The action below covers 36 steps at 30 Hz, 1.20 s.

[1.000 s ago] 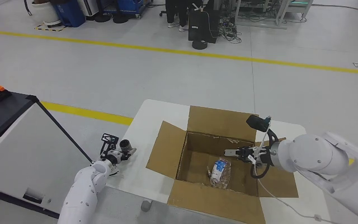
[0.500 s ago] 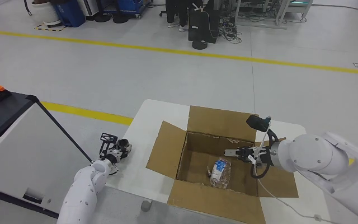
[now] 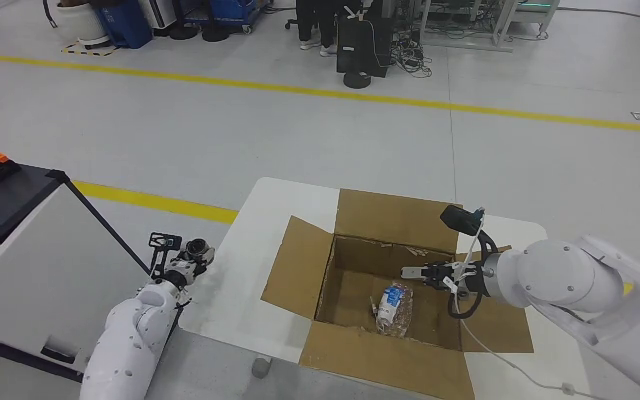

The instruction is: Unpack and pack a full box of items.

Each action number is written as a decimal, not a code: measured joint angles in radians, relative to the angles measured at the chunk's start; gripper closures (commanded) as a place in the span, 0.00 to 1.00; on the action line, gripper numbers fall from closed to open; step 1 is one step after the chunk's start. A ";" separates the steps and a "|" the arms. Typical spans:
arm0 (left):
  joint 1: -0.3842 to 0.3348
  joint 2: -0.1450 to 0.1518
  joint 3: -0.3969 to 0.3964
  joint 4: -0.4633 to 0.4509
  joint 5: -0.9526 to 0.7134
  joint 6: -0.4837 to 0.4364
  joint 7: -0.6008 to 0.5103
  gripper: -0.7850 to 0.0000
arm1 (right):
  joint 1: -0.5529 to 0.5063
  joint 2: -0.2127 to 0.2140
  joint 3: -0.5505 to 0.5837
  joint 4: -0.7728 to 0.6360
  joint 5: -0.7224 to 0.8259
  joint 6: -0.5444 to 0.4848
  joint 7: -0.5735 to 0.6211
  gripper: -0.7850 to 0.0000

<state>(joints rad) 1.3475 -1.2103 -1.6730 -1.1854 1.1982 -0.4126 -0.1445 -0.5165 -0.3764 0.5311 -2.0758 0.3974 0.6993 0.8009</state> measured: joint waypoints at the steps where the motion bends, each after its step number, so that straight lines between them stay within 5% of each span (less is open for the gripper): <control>1: 0.022 0.004 -0.019 -0.046 -0.012 -0.001 -0.029 1.00 | 0.000 0.000 0.000 0.000 0.000 0.000 0.000 0.00; 8: 0.225 0.022 -0.169 -0.444 -0.055 0.052 -0.182 1.00 | 0.000 0.000 0.000 0.000 0.000 0.000 0.000 0.00; 13: 0.315 0.025 -0.225 -0.619 -0.045 0.084 -0.213 1.00 | 0.000 0.000 0.000 0.000 0.000 0.000 0.000 0.00; 29: 0.319 0.026 -0.227 -0.626 -0.043 0.082 -0.213 1.00 | -0.001 0.000 0.001 -0.001 0.000 -0.003 -0.003 0.00; 36: 0.319 0.026 -0.227 -0.626 -0.043 0.082 -0.213 1.00 | -0.032 0.020 0.066 -0.011 -0.008 -0.109 -0.092 0.00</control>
<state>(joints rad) 1.6669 -1.1847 -1.8999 -1.8111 1.1555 -0.3304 -0.3573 -0.5484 -0.3569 0.5975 -2.0863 0.3892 0.5905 0.7093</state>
